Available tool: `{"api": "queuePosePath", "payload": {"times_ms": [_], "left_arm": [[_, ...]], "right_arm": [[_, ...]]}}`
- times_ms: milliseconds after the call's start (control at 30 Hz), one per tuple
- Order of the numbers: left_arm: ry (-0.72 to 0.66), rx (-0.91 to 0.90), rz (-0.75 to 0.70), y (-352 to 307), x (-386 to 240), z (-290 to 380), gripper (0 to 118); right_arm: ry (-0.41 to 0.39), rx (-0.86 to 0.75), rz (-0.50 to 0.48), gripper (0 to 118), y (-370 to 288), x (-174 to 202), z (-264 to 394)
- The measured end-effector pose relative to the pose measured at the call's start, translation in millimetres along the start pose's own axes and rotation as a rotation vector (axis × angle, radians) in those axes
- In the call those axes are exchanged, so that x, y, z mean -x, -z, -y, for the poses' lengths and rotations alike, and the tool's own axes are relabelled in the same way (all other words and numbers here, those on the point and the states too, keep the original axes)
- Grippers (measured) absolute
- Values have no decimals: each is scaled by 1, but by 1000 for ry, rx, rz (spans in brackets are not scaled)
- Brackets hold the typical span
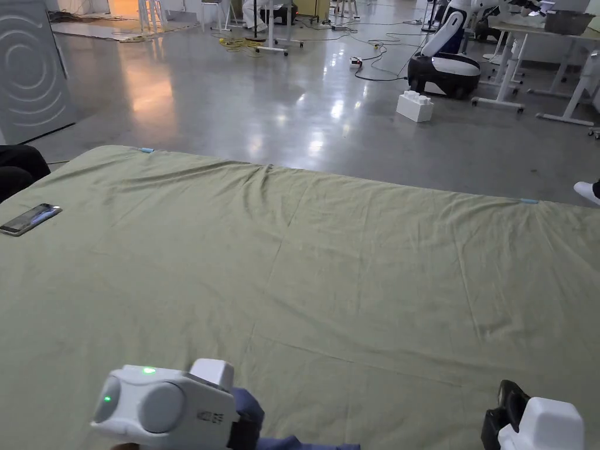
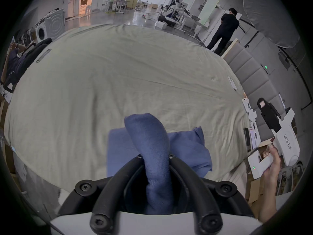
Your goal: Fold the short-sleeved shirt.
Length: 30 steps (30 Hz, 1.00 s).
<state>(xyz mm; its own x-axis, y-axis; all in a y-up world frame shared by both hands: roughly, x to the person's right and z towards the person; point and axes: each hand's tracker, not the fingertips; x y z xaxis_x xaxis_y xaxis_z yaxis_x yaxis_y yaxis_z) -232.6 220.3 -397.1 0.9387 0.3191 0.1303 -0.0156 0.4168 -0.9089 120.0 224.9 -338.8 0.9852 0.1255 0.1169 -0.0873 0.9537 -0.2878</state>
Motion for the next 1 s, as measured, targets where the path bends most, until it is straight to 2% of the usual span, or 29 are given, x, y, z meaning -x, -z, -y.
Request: {"api": "queuePosePath", "payload": {"times_ms": [167,300,500,533,633,700,800,967,1000], "left_arm": [[-20,30,5,39,-34,10,13],[39,24,-26,49,-60,15,13],[19,44,-36,71,-67,17,18],[8,48,-24,73,-66,16,22],[-25,41,77,66,-65,17,51],[-27,30,105,54,-64,17,60],[-34,-16,179,38,-59,17,60],[-37,-48,188,35,-55,22,58],[-32,-35,177,40,-55,23,51]], "right_arm": [[2,5,11,1,-3,-6,3],[2,12,22,1,-6,-11,5],[-2,19,31,1,-8,-15,8],[-3,19,30,1,-8,-15,8],[-4,23,34,1,-9,-17,9],[-6,25,38,1,-9,-18,9],[-2,26,37,1,-8,-20,9],[-2,28,40,1,-9,-20,10],[-1,29,40,1,-8,-20,10]]}}
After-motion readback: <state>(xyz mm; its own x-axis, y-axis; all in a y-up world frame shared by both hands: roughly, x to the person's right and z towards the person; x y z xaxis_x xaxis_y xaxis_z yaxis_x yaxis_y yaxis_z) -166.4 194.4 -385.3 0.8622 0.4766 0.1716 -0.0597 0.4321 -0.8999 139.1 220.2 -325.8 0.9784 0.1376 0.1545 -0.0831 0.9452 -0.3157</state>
